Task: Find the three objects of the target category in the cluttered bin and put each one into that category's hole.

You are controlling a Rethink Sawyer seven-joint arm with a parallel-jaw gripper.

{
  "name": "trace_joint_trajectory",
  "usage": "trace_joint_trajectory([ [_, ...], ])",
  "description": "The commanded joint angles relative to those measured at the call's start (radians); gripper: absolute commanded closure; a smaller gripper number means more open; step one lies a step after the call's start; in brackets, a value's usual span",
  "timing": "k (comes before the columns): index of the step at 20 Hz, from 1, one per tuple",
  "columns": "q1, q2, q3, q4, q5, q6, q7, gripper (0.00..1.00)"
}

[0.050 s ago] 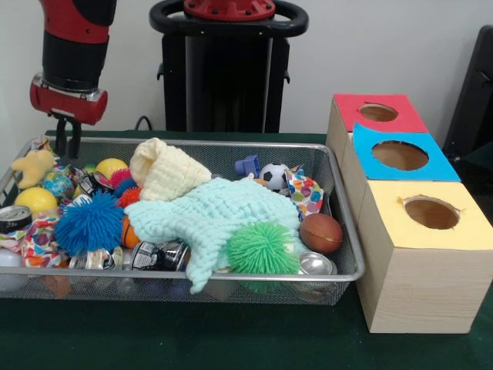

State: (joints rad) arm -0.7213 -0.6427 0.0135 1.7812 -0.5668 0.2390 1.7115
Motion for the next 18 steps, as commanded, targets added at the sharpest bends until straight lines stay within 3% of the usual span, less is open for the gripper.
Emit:
trace_joint_trajectory([
  [1,-0.029,0.042,0.095,0.025,0.014,-0.013,0.065,0.0],
  [5,-0.055,0.072,0.117,0.016,0.003,-0.037,0.054,0.0],
  [10,-0.027,0.109,0.067,-0.017,-0.018,-0.055,0.074,0.0],
  [18,-0.017,0.17,0.058,-0.058,-0.017,-0.09,0.088,0.0],
])
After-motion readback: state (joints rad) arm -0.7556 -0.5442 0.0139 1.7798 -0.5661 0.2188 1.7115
